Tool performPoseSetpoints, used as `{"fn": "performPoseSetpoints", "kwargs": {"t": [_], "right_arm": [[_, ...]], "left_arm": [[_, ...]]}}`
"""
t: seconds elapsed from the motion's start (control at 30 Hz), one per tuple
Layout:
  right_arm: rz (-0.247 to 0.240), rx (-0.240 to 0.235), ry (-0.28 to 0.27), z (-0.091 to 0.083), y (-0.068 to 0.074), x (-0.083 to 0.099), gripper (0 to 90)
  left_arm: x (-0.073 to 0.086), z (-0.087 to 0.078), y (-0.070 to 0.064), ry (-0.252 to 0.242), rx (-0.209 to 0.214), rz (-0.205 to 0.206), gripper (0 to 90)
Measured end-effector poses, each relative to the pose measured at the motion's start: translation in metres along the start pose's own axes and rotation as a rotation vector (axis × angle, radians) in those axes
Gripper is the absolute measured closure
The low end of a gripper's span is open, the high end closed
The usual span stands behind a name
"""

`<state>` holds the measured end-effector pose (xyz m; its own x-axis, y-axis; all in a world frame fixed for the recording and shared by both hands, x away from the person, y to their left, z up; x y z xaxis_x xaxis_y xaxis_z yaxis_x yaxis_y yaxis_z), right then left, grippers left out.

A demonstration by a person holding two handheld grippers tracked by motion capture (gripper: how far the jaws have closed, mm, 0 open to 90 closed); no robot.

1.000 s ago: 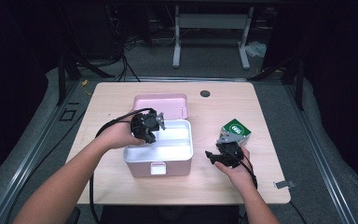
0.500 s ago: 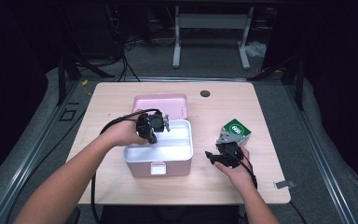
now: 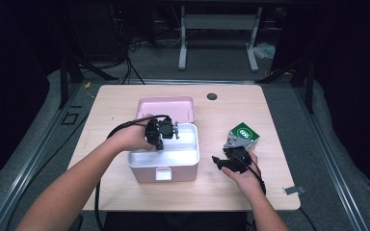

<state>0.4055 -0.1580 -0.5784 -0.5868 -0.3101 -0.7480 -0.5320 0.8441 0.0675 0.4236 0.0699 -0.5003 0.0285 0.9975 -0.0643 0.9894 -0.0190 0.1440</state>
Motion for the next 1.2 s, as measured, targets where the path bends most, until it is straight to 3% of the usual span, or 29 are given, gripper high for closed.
{"fn": "performPoseSetpoints", "kwargs": {"t": [0.13,0.57,0.8,0.93,1.03,1.17,1.2], "right_arm": [[0.001,0.002,0.003,0.000,0.000,0.000,41.7],[0.011,-0.004,-0.001,0.000,-0.002,0.000,41.7],[0.010,-0.002,-0.001,0.001,-0.001,0.000,41.6],[0.016,-0.001,-0.001,0.000,-0.001,0.000,41.6],[0.019,-0.002,-0.006,-0.001,-0.002,0.000,41.7],[0.035,-0.003,-0.018,-0.002,-0.002,-0.002,41.6],[0.036,-0.001,-0.018,-0.002,-0.003,-0.002,41.6]], "left_arm": [[0.000,0.000,0.000,0.000,-0.010,0.019,86.1],[0.002,-0.012,-0.002,-0.010,-0.043,0.022,88.4],[0.008,-0.050,0.000,-0.042,-0.090,-0.002,89.4],[0.031,-0.070,0.007,-0.066,-0.115,-0.083,89.4],[0.059,-0.075,0.014,-0.070,-0.090,-0.200,89.4],[0.104,-0.072,0.026,-0.092,-0.063,-0.415,89.4],[0.112,-0.071,0.029,-0.094,-0.057,-0.448,89.4]]}}
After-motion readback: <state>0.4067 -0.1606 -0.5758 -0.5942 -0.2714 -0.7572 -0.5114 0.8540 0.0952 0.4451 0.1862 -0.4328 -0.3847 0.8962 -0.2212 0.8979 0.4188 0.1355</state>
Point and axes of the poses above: each handheld gripper's, and its own axes: z roughly forward along the jaws, x roughly out of its underside, y roughly to its left, the point moved 8 cm from there along z, roughly forward along the jaws, and after that the axes turned 5 degrees about z, right-handed, at the moved point
